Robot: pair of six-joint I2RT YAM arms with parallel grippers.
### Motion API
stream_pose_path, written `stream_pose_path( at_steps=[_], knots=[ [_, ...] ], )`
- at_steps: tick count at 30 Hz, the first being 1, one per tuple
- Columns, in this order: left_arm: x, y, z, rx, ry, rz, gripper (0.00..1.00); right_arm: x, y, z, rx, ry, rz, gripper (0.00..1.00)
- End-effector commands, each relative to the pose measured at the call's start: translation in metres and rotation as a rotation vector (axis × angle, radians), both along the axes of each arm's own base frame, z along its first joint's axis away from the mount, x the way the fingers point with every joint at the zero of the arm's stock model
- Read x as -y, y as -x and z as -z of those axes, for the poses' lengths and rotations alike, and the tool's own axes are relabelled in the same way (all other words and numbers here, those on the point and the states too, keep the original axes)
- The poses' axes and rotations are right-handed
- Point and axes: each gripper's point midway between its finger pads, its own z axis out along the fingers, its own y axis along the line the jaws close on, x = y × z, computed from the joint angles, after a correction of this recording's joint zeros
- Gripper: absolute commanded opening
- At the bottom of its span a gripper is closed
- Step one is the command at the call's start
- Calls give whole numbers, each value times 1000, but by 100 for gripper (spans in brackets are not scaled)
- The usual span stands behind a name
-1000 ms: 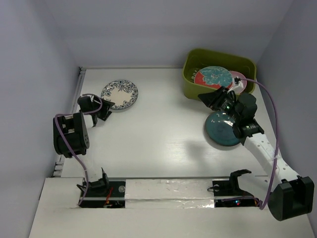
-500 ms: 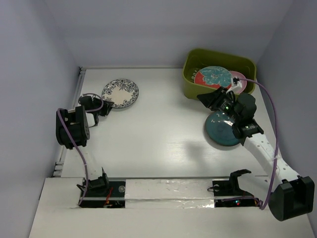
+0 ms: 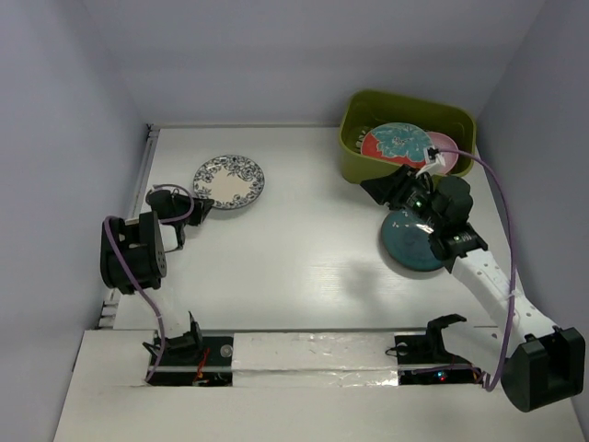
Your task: Place the plates into the plastic bin on the countertop
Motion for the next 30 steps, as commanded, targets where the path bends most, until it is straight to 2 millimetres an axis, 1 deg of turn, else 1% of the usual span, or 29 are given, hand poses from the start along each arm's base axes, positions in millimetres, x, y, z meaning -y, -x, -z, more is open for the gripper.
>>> stream_pose_path(
  at_steps=[1,2,4,5,6,8,9,10,11,13,14,15,16,17,19,20,21,22,23,24,25,26,27,28,29,30],
  knots=[
    [32,-5,-111,356,45,134,0,-6,8,-5,35,2,-19,54],
    [36,1,-128,397,53,147,0,-4,10,-6,38,2,-16,57],
    [43,12,-142,432,84,171,0,-3,13,-4,36,6,-15,60],
    [45,18,-158,474,83,184,0,-1,13,-1,29,14,-6,63],
    [51,23,-163,482,92,201,0,0,16,-3,41,15,-3,63],
    [57,33,-181,518,102,233,0,2,18,2,34,30,2,70],
    [58,37,-185,525,105,242,0,2,19,2,33,34,2,73],
    [66,42,-187,524,115,268,0,2,20,3,34,37,-1,74],
    [73,48,-196,543,119,288,0,0,22,2,38,39,-18,82],
    [81,53,-198,532,124,308,0,-3,21,4,34,46,-39,89],
    [92,59,-205,550,113,338,0,-6,20,0,47,52,-56,90],
    [98,61,-206,547,108,352,0,-7,19,1,44,52,-67,91],
    [104,61,-205,522,101,355,0,-13,21,0,44,54,-97,93],
    [120,67,-210,527,92,390,0,-18,18,6,24,61,-124,95],
    [132,69,-208,505,55,411,0,-30,18,2,35,62,-160,100],
    [139,72,-211,511,51,426,0,-37,15,9,20,69,-185,100],
    [148,76,-212,511,54,453,0,-42,14,9,23,70,-204,100],
    [151,78,-214,515,56,463,0,-50,14,9,25,72,-224,100],
    [152,79,-216,519,59,464,0,-51,9,13,14,76,-218,100],
    [157,82,-217,521,64,480,0,-56,5,24,-15,79,-228,100],
    [162,86,-219,529,72,496,0,-57,3,27,-20,74,-229,100],
    [162,88,-222,536,73,500,0,-57,0,34,-37,71,-220,100],
    [168,91,-222,538,81,519,0,-59,-4,39,-48,58,-213,100],
    [174,97,-223,544,89,543,0,-59,-5,41,-55,52,-213,100],
    [177,100,-226,551,95,556,0,-64,-2,46,-65,48,-235,100],
    [181,103,-225,549,99,569,0,-66,-5,44,-60,32,-235,100]
  ],
)
